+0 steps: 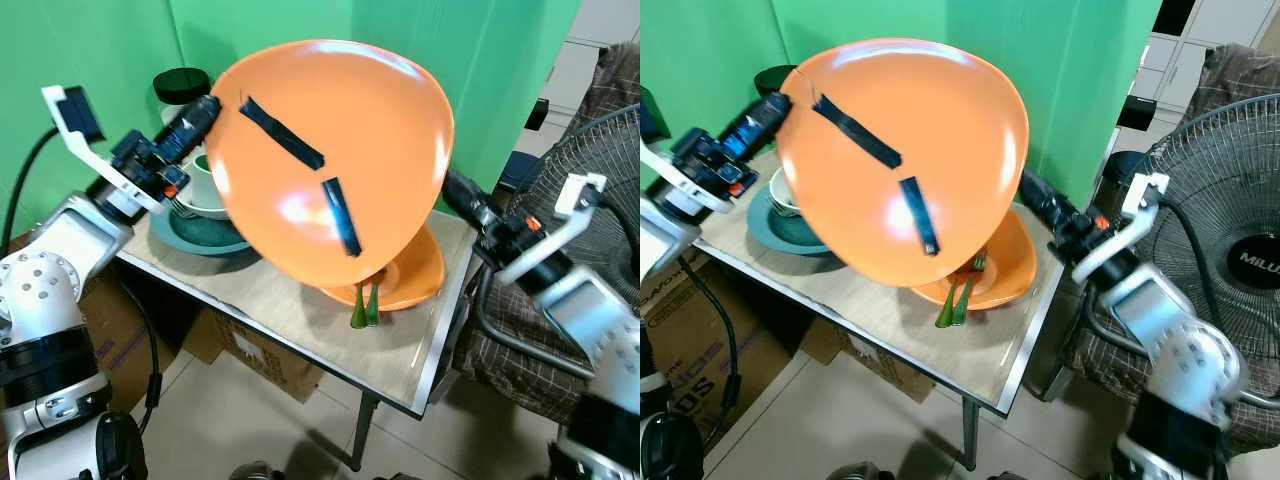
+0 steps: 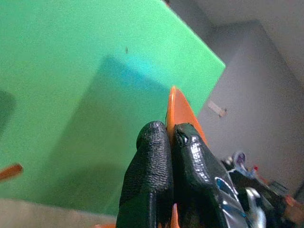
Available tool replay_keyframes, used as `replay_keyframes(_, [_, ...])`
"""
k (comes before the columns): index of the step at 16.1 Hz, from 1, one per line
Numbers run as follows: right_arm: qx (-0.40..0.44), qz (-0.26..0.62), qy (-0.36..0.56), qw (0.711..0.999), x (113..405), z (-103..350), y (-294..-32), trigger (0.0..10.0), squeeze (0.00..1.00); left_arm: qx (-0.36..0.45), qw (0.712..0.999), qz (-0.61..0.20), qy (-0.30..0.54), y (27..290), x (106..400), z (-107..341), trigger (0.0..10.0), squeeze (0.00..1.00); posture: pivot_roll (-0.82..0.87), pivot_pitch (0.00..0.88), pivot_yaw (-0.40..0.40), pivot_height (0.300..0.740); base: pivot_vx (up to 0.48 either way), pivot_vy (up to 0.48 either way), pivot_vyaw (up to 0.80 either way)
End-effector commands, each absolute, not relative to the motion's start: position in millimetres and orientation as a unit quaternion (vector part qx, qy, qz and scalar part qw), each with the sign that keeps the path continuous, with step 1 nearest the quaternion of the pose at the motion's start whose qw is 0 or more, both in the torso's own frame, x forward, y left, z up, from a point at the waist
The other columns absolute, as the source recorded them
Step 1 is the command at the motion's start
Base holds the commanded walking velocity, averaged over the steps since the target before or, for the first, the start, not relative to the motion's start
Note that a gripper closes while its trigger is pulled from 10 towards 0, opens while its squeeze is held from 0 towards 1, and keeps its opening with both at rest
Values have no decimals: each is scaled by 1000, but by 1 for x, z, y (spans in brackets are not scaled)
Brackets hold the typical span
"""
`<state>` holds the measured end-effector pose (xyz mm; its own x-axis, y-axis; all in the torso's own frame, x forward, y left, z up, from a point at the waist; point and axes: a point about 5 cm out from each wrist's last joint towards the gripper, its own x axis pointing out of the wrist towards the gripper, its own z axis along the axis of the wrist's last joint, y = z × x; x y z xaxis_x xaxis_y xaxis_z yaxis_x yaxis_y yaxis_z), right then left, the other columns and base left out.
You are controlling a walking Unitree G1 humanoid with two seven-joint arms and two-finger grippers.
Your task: Setting the table
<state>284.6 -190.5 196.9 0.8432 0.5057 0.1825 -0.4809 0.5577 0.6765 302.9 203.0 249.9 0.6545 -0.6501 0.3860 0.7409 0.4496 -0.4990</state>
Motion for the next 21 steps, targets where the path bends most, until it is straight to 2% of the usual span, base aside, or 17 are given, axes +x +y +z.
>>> replay_keyframes(1, [379, 250, 3, 891, 291, 201, -199, 10000, 0, -322, 836, -440, -64, 194, 299, 253, 0, 0, 38, 0, 34, 740, 0, 0, 0])
replay_keyframes(2, [403, 251, -5, 880, 290, 203, -205, 10000, 1000, -321, 837, -438, -66, 196, 299, 254, 0, 0, 40, 0, 33, 740, 0, 0, 0])
replay_keyframes(7, [421, 328, -18, 845, 278, 211, -185, 10000, 1000, -327, 833, -441, -71, 190, 301, 255, 0, 0, 38, 0, 39, 740, 0, 0, 0])
replay_keyframes(8, [441, 309, -33, 842, 281, 213, -190, 10000, 1000, -327, 833, -441, -69, 190, 301, 254, 0, 0, 36, 0, 41, 740, 0, 0, 0])
replay_keyframes(12, [434, 345, -60, 830, 269, 222, -191, 10000, 1000, -324, 836, -437, -68, 195, 303, 254, 0, 0, 28, 0, 48, 740, 0, 0, 0])
replay_keyframes(13, [436, 344, -65, 829, 268, 223, -192, 10000, 345, -324, 837, -437, -69, 195, 303, 254, 0, 0, 27, 0, 48, 740, 0, 0, 0])
replay_keyframes(14, [439, 333, -69, 832, 268, 222, -195, 10000, 0, -324, 837, -436, -70, 196, 303, 254, 0, 0, 25, 0, 50, 740, 0, 0, 0])
replay_keyframes(19, [443, 235, -49, 864, 281, 207, -213, 10000, 0, -326, 834, -439, -77, 196, 303, 256, 0, 0, 23, 0, 52, 740, 0, 0, 0])
replay_keyframes(21, [396, 283, -30, 873, 274, 208, -199, 10000, 0, -327, 833, -439, -79, 196, 305, 257, 0, 0, 22, 0, 54, 740, 0, 0, 0])
